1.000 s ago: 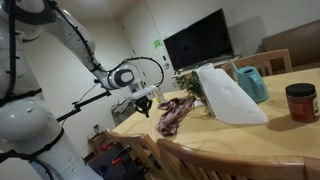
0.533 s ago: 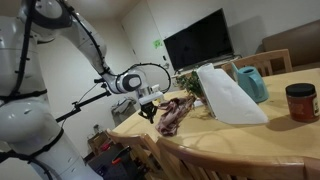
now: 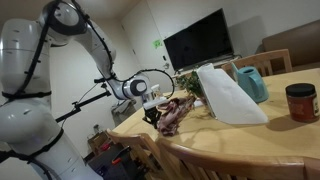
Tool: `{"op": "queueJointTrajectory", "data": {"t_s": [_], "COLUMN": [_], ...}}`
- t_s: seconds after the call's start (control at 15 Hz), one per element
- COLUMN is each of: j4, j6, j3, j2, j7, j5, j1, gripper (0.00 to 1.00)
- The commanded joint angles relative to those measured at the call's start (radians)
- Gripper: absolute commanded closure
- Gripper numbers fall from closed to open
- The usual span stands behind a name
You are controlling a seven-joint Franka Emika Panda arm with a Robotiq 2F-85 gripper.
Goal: Straighten the red cloth
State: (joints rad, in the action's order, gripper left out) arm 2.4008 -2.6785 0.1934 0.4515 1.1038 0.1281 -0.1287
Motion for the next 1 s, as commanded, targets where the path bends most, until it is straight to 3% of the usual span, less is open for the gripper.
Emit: {"op": "queueJointTrajectory", "data": {"t_s": [0.0, 0.33, 0.93], "j4": [-0.041, -0.100, -0.140], "j6": [-0.006, 0.014, 0.022], "j3": [-0.016, -0.027, -0.020], "j2": [0.017, 0.044, 0.106], "j7": [-0.089, -0.172, -0.193], "j5": [0.082, 0.172, 0.181], "j1": [-0.023, -0.038, -0.032], "gripper": [1.00, 1.00, 1.00]}}
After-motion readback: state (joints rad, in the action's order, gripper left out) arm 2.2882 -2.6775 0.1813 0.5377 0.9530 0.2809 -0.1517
